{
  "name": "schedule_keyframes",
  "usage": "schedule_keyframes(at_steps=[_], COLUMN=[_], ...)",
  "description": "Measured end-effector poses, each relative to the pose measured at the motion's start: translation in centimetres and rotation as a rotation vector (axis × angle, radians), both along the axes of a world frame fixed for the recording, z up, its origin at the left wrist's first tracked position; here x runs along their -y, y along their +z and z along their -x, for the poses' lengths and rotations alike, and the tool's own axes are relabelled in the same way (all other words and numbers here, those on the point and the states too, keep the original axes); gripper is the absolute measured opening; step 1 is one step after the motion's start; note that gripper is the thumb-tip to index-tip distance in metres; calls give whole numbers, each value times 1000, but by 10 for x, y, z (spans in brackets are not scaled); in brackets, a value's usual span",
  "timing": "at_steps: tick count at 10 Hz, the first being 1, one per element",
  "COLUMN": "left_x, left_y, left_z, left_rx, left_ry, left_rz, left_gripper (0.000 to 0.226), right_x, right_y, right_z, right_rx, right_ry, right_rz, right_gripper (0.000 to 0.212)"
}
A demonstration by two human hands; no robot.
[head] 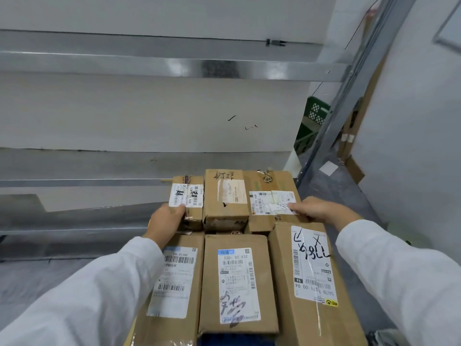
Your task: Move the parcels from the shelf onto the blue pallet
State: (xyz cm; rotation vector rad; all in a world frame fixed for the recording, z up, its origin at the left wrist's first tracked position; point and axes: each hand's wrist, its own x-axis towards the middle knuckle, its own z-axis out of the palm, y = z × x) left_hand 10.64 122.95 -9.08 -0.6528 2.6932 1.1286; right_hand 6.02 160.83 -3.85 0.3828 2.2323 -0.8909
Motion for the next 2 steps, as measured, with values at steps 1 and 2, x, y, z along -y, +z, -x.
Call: schedule_keyframes(at_steps=[1,2], left_x=[-1,-4], left_y=[3,16], left_z=[-3,-5], left_rx=[-30,-143], left_ry=[21,28], left_rz=[-31,22], left_gripper=[33,24], right_x=[3,4], right_y=[-1,4], right_z=[-5,-8], right_rx=[-55,-226], right_ry=[22,-45], right_rz=[-69,-105], right_gripper=[40,40])
